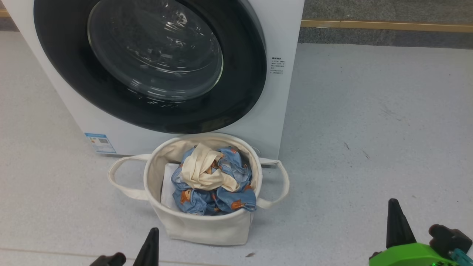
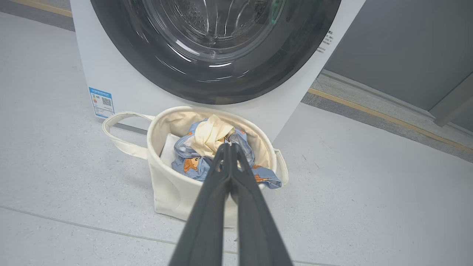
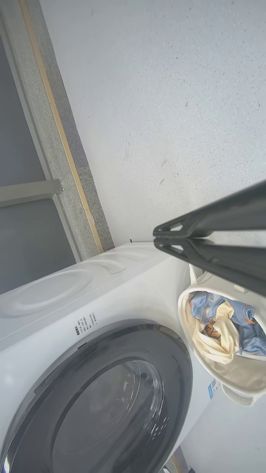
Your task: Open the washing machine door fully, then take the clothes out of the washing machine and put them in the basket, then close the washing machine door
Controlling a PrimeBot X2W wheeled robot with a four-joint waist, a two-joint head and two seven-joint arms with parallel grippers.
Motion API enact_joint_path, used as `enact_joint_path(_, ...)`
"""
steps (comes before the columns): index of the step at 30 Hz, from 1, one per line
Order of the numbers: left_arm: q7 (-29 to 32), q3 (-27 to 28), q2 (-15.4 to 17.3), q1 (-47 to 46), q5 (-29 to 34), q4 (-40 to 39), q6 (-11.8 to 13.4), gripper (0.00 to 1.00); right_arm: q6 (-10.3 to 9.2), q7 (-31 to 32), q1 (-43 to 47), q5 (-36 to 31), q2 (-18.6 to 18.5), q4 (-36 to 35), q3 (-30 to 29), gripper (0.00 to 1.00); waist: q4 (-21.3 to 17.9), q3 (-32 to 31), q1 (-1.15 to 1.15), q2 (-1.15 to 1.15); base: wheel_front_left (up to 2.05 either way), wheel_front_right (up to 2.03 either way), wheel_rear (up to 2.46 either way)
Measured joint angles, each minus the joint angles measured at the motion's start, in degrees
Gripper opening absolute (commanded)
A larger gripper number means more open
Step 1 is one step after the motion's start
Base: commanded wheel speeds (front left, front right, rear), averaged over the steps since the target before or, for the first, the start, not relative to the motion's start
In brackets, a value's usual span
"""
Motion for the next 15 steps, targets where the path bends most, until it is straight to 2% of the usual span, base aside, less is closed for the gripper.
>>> enact_joint_path(15,2.9,1.8,0.0,-0.2,-10.3,-0.5,-0.5,0.00,0.00,2.3,-0.7,10.2,0.0,0.5,-0.5,0.00,0.5,0.0,-0.01,0.00,0.00,0.00,0.00)
